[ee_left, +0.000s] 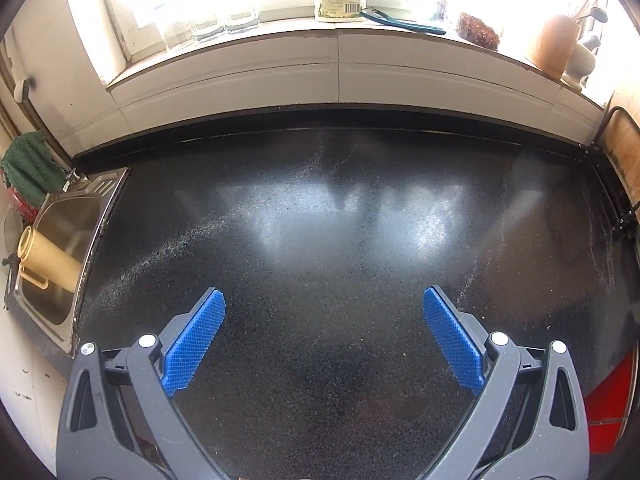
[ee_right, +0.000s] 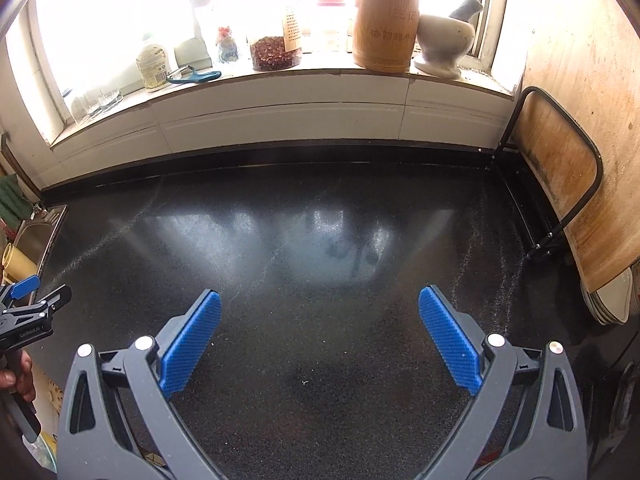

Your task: Collect trash

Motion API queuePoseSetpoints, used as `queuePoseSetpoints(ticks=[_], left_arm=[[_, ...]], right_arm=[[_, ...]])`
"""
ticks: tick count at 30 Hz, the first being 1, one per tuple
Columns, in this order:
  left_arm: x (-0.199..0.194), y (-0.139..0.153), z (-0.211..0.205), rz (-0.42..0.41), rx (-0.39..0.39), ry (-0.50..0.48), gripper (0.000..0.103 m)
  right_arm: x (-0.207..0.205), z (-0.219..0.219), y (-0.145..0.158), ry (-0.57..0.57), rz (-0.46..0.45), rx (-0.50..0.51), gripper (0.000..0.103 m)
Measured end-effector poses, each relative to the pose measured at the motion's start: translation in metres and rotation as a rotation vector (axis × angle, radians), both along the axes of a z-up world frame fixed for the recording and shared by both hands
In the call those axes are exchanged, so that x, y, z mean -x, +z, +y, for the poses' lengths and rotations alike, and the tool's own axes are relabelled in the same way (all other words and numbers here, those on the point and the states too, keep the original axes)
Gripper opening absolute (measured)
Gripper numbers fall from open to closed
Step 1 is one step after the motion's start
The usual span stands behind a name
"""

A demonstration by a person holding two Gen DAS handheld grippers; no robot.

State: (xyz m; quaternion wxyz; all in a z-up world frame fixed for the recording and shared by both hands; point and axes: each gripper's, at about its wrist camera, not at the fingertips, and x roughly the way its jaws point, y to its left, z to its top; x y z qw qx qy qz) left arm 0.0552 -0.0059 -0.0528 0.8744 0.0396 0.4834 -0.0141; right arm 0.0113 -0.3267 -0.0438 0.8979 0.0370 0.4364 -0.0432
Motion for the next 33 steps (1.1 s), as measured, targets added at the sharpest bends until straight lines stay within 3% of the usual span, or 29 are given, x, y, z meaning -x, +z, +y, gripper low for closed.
queuePoseSetpoints(ticks=[33], left_arm=[[-0.0091,-0.0004,0.0064,0.004,0.029,0.019,0.096]], right_arm=[[-0.0040,0.0088,-0.0064,0.013,0.017,-0.003,0.096]])
